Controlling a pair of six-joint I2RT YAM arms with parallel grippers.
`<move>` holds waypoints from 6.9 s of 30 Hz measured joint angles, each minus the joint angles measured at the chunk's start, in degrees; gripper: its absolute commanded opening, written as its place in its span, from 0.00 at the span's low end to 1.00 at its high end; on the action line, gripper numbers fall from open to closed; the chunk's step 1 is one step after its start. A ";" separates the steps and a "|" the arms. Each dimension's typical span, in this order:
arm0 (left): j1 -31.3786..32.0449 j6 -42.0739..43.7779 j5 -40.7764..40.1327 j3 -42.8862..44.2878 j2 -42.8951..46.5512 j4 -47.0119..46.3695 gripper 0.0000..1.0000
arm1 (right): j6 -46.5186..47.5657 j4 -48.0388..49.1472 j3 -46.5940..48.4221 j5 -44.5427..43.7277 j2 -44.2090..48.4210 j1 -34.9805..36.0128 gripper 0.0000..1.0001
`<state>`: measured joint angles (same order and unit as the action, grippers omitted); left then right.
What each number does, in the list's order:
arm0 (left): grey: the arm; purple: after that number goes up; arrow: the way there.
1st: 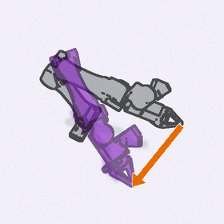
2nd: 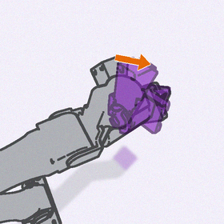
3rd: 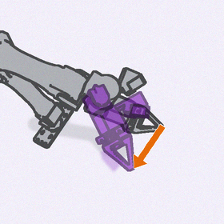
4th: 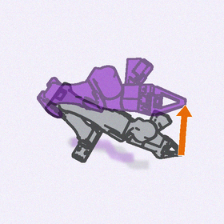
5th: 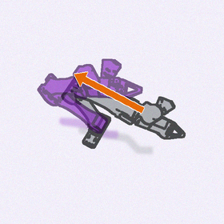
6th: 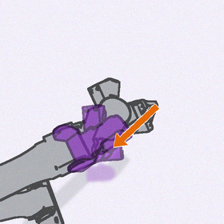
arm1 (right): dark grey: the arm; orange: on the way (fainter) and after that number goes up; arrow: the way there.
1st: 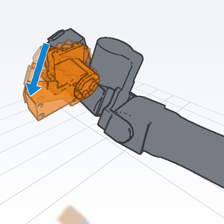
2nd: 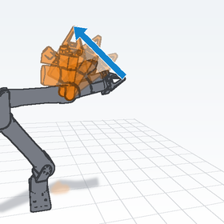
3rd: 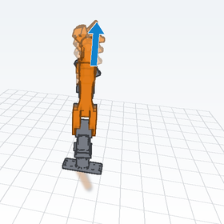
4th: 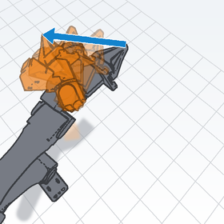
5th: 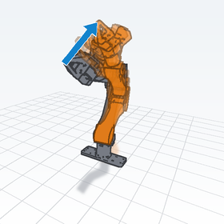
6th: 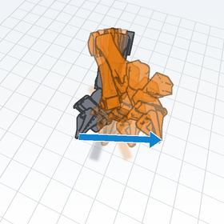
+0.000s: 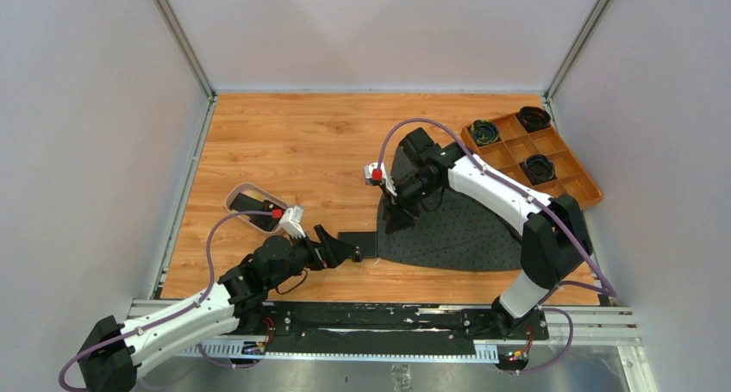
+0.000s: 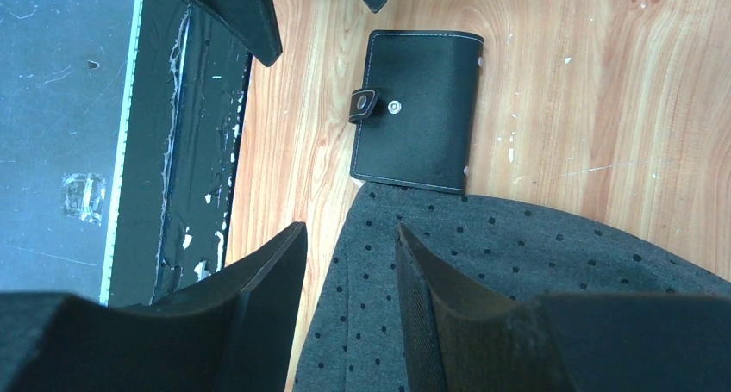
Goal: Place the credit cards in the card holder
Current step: Open the card holder at the center of the board.
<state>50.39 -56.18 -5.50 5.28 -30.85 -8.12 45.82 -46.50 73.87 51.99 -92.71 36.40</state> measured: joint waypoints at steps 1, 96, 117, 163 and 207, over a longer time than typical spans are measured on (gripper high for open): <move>-0.13 -0.26 0.07 -0.37 0.02 -0.20 0.99 | 0.00 0.00 0.00 -0.04 -0.11 0.00 0.46; -7.58 -1.51 3.32 2.67 -26.34 -5.90 0.36 | 0.09 -0.07 -0.02 -0.17 -1.25 0.00 0.46; -7.58 -13.44 1.44 -0.92 -9.90 -6.82 0.00 | 5.77 2.71 -4.09 0.00 0.55 1.40 0.65; -7.96 -33.86 -5.27 -4.68 1.01 -6.80 0.00 | -1.92 37.66 -17.90 -28.74 4.68 17.66 0.05; -8.24 5.27 0.46 -4.70 3.67 -5.86 0.85 | -11.58 27.71 -10.88 -20.02 2.86 4.79 0.00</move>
<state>42.15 -50.92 -5.04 0.58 -27.18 -13.98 34.24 -18.79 62.98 31.97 -89.84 41.19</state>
